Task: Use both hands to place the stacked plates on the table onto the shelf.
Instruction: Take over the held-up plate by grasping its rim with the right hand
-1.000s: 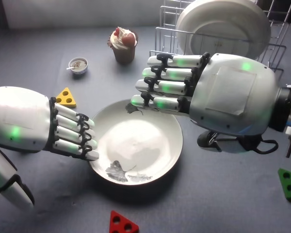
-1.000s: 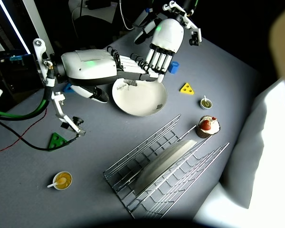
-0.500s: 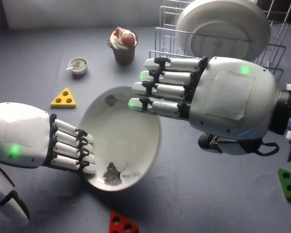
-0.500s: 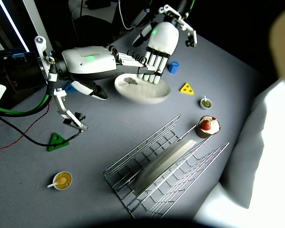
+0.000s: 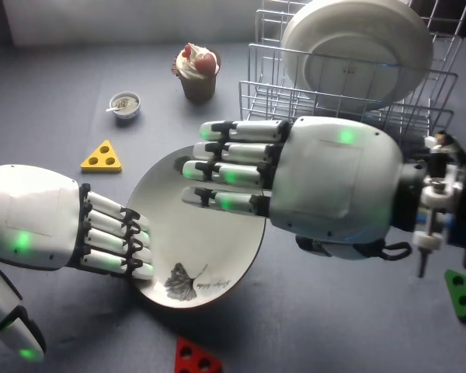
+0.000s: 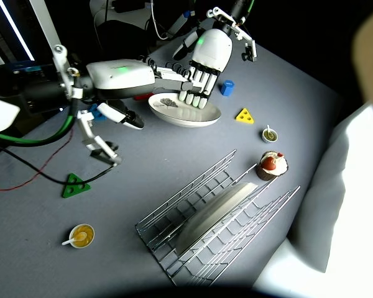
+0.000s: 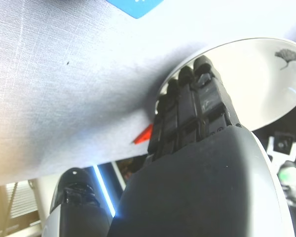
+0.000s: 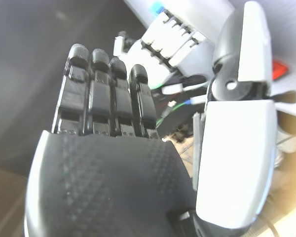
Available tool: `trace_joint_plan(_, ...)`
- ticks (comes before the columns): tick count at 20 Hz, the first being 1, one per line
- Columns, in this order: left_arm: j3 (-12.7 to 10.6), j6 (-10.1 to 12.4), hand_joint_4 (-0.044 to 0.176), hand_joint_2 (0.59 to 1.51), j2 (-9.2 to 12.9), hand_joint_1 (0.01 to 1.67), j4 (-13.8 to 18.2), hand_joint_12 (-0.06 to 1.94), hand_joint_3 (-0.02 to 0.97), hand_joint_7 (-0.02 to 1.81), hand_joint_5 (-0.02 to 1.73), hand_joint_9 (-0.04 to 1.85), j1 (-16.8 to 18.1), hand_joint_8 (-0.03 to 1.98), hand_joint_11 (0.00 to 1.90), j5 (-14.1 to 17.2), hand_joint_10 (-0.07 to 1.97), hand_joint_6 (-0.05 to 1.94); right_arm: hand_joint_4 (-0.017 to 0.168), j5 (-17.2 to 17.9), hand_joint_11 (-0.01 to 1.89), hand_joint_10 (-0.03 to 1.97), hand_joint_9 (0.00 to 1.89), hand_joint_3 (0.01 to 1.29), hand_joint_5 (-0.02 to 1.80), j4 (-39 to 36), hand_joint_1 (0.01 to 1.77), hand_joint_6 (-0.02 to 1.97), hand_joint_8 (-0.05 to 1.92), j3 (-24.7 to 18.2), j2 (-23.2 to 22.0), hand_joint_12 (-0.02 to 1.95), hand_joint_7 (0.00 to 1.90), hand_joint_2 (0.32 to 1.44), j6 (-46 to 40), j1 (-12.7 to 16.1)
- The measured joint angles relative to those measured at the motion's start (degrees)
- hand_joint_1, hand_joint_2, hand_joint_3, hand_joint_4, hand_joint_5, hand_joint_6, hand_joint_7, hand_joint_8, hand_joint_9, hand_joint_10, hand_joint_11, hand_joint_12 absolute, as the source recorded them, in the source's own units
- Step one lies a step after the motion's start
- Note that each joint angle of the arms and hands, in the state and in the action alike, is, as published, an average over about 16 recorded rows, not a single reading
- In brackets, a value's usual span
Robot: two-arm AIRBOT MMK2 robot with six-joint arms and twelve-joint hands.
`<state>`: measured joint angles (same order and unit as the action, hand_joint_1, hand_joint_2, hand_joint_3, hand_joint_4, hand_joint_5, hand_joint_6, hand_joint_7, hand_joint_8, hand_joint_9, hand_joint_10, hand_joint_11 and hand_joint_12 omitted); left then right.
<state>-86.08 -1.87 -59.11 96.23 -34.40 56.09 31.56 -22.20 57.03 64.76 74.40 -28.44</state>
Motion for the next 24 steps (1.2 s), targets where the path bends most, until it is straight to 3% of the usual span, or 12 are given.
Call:
trace_joint_plan(10,-0.3,0.0,-0.011,1.0,-0.1,0.02,0.4,0.01,-0.002,0.16,0.11,0.19,0.4,0.0,0.17,0.2,0.0,-0.03,0.005,-5.8,0.28,0.0,0.26,0.01,0.3,0.0,1.19,0.02,0.0,3.8,7.2,0.03,0.25,0.84,1.7,0.4)
trace_joint_plan(18,-0.4,0.0,-0.011,1.0,-0.3,0.02,0.6,0.01,-0.001,0.16,0.1,0.18,0.7,0.0,0.17,0.2,-0.01,-0.03,0.005,-7.1,0.32,0.0,0.29,0.01,0.33,1.2,1.21,0.02,0.0,5.9,10.8,0.05,0.29,0.87,3.2,0.3)
trace_joint_plan(24,-0.4,0.0,-0.011,0.993,-0.3,0.02,0.7,0.01,-0.001,0.15,0.09,0.17,0.7,0.0,0.15,0.2,0.0,-0.03,0.005,-7.4,0.47,0.0,0.46,0.01,0.47,1.6,1.3,0.02,0.0,7.0,11.9,0.09,0.44,0.94,3.5,0.3)
